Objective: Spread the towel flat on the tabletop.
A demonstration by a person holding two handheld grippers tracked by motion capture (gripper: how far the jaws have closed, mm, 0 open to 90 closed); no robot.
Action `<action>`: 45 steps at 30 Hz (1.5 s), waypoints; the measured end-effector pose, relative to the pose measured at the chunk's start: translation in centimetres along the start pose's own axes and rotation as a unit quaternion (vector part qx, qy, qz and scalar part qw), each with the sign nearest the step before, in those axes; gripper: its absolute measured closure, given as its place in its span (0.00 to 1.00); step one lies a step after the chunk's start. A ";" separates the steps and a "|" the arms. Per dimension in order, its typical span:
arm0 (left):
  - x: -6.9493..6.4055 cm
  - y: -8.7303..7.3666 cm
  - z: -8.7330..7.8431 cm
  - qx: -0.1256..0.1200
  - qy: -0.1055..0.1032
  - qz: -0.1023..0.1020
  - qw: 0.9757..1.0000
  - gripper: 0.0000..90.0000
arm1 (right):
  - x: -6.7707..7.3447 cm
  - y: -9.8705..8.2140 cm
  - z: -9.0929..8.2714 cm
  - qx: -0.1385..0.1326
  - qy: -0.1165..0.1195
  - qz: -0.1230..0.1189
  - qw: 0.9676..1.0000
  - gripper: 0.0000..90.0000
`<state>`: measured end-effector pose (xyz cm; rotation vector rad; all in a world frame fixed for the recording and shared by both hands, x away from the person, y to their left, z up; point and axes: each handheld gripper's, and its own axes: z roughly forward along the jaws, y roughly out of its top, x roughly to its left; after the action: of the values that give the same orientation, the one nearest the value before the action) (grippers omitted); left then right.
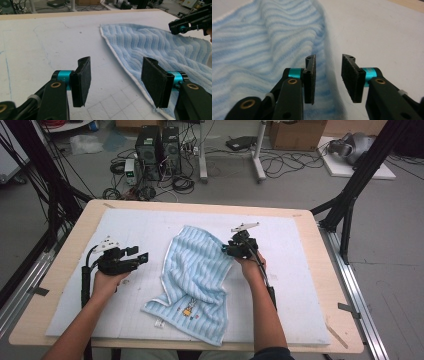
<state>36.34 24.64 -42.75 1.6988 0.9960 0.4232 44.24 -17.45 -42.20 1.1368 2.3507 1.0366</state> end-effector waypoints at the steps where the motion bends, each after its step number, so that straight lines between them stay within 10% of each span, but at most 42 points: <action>1: 0.0 0.0 0.0 0.000 0.000 0.000 1.000 0.46 | 0.0 -0.1 0.2 0.011 -0.005 -0.007 1.000 0.75; 5: 0.0 -0.1 0.0 0.004 -0.001 0.003 1.000 0.46 | -0.8 -0.9 1.2 0.045 0.012 -0.006 0.999 0.95; 9: 0.0 -0.2 0.0 0.009 0.000 0.002 1.000 0.46 | -1.6 -0.6 1.5 0.044 -0.061 -0.026 0.997 0.96; 14: -0.2 -0.3 0.3 0.013 -0.002 0.003 1.000 0.46 | -3.8 0.0 1.2 0.024 -0.185 0.003 0.982 0.96; 18: -0.6 -0.4 0.7 0.024 -0.010 0.012 1.000 0.46 | -5.2 0.5 0.9 0.027 -0.231 0.041 0.972 0.91; 23: -0.5 -0.5 0.8 0.025 -0.011 0.010 1.000 0.46 | -4.7 0.6 0.4 0.008 -0.209 0.050 0.977 0.66; 34: -0.6 -0.6 1.1 0.027 -0.015 0.007 1.000 0.46 | -2.0 -2.7 -4.5 -0.062 -0.078 0.038 0.994 0.53; 45: -1.2 0.8 4.1 0.025 -0.028 -0.008 0.999 0.47 | 1.1 -6.5 -6.8 -0.068 -0.051 -0.009 0.996 0.53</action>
<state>38.87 21.13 -43.26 1.7367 0.9873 0.3409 36.20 -22.49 -42.26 1.0898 2.1723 1.0887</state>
